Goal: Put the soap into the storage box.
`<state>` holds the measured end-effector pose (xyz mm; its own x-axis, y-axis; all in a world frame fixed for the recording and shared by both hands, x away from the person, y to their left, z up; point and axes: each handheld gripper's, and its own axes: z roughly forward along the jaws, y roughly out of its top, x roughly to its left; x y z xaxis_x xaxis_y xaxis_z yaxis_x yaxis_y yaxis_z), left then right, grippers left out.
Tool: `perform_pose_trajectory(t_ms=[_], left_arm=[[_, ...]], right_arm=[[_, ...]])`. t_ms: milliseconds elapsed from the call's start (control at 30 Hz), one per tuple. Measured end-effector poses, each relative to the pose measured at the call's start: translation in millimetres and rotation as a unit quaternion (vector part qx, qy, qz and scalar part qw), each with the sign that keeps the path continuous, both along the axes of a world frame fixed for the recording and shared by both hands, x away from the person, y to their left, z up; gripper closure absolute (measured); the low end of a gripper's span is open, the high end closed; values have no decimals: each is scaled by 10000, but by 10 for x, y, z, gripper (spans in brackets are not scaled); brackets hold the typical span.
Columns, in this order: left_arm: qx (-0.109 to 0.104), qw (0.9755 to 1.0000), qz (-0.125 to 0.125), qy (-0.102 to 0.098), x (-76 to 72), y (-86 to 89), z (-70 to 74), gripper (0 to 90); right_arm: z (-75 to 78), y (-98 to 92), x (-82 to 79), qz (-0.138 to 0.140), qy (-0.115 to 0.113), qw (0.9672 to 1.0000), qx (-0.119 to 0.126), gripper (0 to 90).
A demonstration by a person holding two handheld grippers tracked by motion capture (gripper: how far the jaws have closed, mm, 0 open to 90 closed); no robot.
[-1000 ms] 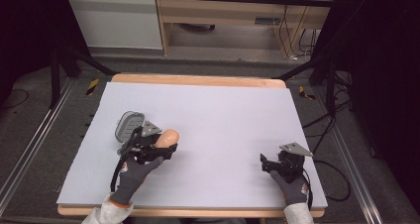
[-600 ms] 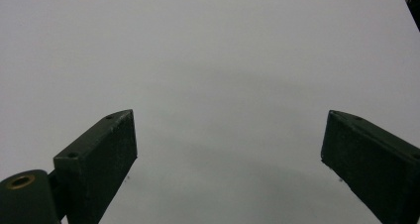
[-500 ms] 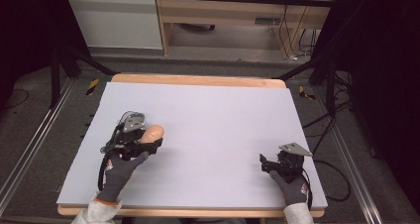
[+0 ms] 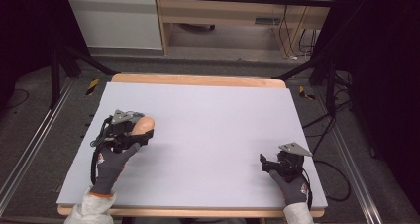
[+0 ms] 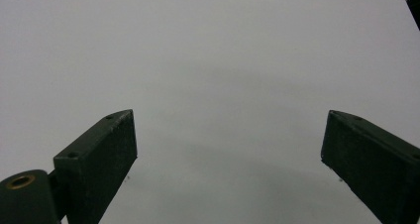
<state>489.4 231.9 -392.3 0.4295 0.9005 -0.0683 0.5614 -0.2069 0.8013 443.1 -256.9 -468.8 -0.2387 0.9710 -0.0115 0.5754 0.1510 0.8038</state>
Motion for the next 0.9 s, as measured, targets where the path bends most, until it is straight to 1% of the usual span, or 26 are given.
perform_pose_trajectory(t_ms=[33, 67, 133, 333, 433, 467, 567, 867, 900], left_arm=[[56, 10000, 30, 24, 38, 26, -4, 317], [56, 10000, 30, 24, 38, 26, -4, 317], [36, 9999, 95, 29, 93, 62, -28, 318], [83, 9997, 220, 117, 184, 140, -86, 318], [88, 9995, 260, 124, 209, 160, -99, 318], [60, 9995, 289, 109, 223, 165, -109, 318], [123, 9992, 333, 180, 285, 191, -143, 318], [180, 9986, 448, 220, 350, 235, -199, 318], [206, 9984, 468, 260, 364, 253, -219, 318]], right_arm=[[-1, 4, 1, -13, 6, 10000, 7, 74], [-1, 4, 1, -13, 6, 10000, 7, 74], [0, 6, 3, -4, 11, 10000, 14, 74], [0, 13, 2, -13, 28, 10000, 27, 73], [-2, 14, 7, -3, 19, 10000, 18, 73], [-3, 14, 10, 5, 21, 10000, 11, 73], [-8, 20, 14, 22, 18, 10000, -19, 73], [-13, 30, 21, 30, 34, 10000, -29, 73], [-13, 32, 20, 23, 35, 10000, -20, 73]])
